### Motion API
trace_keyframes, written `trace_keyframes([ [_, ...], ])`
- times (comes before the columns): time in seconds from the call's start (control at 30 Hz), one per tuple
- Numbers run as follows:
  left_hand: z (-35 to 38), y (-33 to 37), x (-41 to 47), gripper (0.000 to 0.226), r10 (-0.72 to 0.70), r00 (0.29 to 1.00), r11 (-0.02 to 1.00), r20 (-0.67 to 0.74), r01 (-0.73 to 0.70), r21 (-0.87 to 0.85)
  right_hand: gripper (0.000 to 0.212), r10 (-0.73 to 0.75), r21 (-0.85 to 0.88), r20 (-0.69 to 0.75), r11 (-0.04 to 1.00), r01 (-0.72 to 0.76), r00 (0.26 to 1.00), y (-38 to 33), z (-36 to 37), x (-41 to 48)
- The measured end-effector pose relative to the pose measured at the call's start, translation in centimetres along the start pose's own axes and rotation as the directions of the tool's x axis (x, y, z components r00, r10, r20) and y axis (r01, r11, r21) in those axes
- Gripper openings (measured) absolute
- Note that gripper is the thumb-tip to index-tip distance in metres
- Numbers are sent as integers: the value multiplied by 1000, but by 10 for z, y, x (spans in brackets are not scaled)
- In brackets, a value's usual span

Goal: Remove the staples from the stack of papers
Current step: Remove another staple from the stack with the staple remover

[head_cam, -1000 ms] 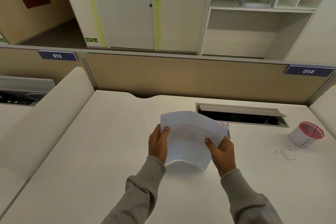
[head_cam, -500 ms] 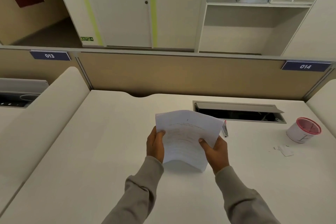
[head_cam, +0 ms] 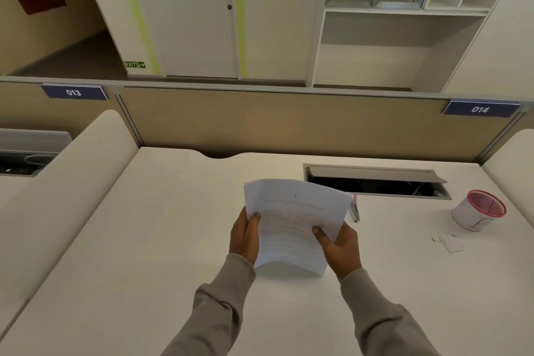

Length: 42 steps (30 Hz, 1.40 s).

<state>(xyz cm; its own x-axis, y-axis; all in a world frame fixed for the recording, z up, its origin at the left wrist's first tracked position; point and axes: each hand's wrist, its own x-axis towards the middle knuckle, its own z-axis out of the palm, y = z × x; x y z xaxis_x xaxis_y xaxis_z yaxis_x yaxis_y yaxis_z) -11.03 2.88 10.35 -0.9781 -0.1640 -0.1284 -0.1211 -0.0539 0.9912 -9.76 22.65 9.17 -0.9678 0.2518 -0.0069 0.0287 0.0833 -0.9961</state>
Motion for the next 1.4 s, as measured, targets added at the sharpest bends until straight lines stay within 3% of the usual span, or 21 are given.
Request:
trace_keyframes([
  [0.23,-19,42,10,29,144,977,966,156,-173,190,24,-166,-161,119,970,184,979,-45,-22,12],
  [0.43,-32,112,14,26,236,921,968,311,-252,11,28,-132,9,253,991,135,958,-99,-37,9],
  [0.6,-30,157,23,32,216,942,957,257,-152,-245,40,-79,99,348,994,47,934,-121,-40,2],
  [0.83,-25,161,20,37,259,899,909,354,-103,-403,50,-27,197,385,979,-53,922,-123,-36,-1],
  [1.13,-20,148,20,38,238,919,902,314,-89,-424,51,-1,199,326,978,-68,945,-119,-32,-3],
  [1.27,-19,145,20,44,208,924,902,320,-55,-428,74,8,199,311,977,-73,950,-119,-30,-5],
  [1.4,-18,144,21,38,184,937,900,297,-39,-433,52,2,191,305,979,-63,952,-117,-30,-5],
])
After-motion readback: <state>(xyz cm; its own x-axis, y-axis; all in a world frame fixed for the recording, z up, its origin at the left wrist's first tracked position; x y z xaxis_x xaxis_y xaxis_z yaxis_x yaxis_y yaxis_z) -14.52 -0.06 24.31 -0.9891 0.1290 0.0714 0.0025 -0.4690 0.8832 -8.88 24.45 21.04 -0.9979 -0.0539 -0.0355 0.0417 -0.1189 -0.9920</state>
